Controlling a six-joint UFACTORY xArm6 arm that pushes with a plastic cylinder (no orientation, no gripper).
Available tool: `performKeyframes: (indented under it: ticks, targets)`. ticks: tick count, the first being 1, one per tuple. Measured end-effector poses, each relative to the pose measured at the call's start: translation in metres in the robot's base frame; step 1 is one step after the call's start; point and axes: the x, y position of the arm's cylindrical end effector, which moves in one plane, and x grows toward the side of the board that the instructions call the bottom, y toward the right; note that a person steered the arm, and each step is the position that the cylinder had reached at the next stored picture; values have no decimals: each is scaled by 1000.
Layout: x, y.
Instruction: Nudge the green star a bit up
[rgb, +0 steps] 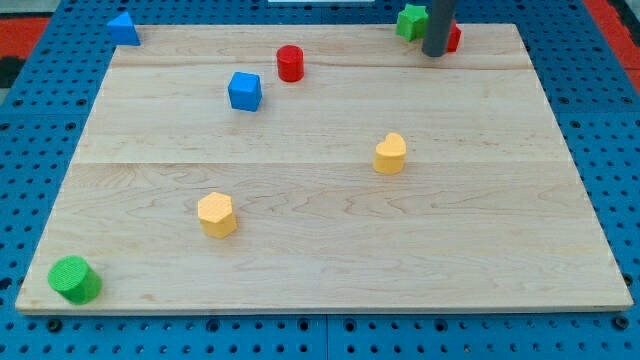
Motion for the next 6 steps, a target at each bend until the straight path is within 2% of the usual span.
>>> performKeyframes:
  ticks: [1,2,3,6]
  targets:
    - [-20,29]
    - [-22,36]
    - [-14,29]
    - [-34,-18]
